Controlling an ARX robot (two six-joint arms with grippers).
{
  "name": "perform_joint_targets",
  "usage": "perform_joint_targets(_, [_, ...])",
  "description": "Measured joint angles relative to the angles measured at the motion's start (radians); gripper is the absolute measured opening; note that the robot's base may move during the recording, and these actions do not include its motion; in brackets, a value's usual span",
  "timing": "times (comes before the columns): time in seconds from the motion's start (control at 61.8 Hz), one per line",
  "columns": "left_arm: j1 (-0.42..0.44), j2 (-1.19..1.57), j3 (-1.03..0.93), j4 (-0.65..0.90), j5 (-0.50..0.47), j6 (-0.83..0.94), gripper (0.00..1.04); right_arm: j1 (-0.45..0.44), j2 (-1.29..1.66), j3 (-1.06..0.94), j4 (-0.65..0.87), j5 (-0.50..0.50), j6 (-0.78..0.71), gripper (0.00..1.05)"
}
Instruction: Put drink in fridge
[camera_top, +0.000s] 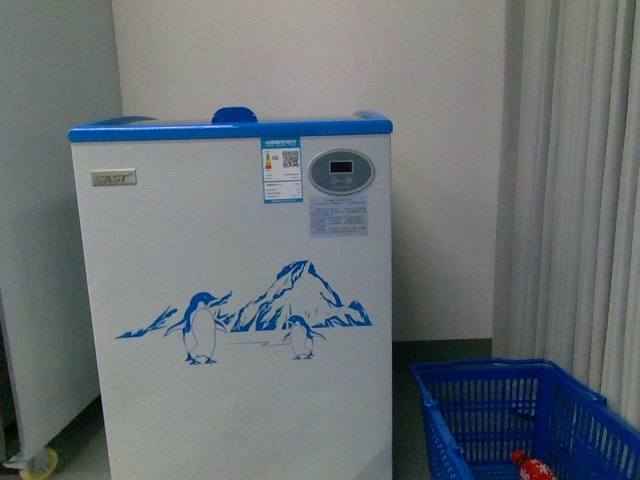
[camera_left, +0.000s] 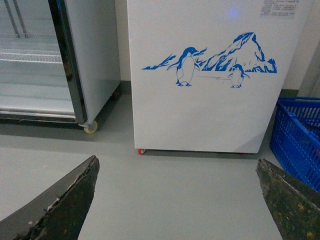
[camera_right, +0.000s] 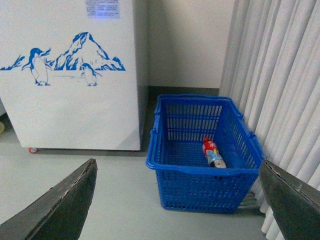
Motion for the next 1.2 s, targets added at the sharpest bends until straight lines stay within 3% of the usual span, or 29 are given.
perform_joint_targets(1.198, [0.000,0.000,0.000,0.000,0.000,0.000,0.97,0.000,0.000,0.000,0.000,0.000,0.000,0.97])
